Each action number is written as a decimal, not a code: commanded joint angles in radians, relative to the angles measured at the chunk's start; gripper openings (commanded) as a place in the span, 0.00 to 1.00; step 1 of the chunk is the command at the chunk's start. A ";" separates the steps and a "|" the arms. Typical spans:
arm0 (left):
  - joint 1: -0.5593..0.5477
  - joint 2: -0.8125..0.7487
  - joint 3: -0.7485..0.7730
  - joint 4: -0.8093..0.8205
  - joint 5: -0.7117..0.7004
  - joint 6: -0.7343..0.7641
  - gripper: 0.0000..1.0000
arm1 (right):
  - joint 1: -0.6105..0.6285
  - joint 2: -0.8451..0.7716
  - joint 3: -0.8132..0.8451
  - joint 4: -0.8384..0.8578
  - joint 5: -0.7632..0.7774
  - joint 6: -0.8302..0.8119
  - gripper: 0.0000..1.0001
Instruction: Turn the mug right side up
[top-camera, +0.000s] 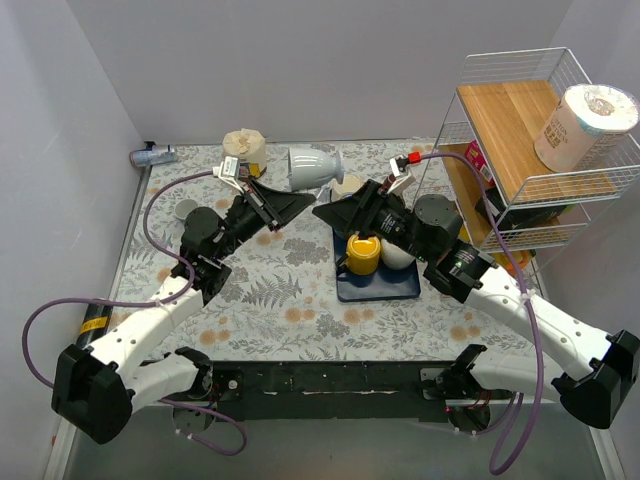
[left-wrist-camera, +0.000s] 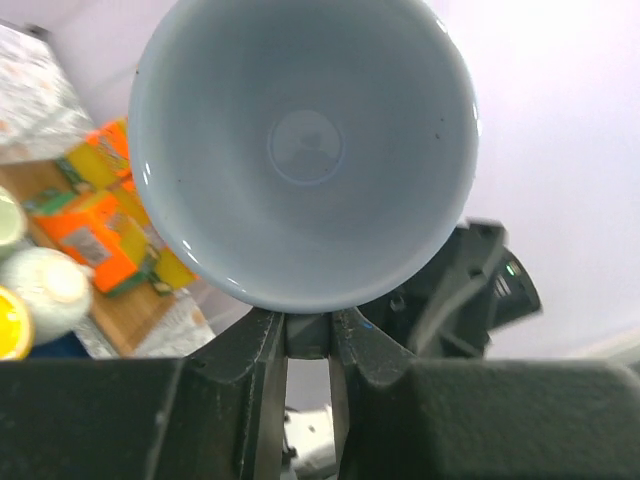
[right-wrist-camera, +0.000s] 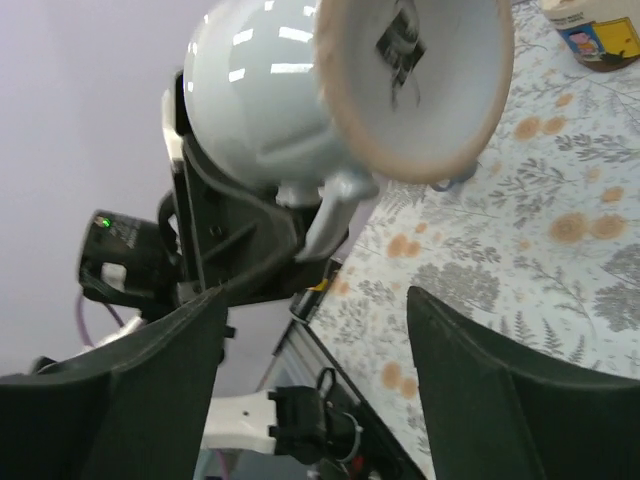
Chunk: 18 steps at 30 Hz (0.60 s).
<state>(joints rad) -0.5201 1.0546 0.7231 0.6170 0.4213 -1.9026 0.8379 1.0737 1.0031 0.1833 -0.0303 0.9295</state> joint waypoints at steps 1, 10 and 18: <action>0.012 -0.064 0.114 -0.230 -0.189 0.163 0.00 | 0.003 -0.035 0.003 -0.090 -0.022 -0.064 0.83; 0.012 0.039 0.340 -0.822 -0.556 0.554 0.00 | 0.004 -0.073 -0.004 -0.366 0.062 -0.096 0.94; 0.038 0.254 0.450 -1.135 -0.871 0.698 0.00 | 0.004 -0.074 -0.004 -0.524 0.133 -0.109 0.93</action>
<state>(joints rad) -0.5026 1.2488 1.1213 -0.3420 -0.2569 -1.3128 0.8398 1.0142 0.9985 -0.2470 0.0422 0.8410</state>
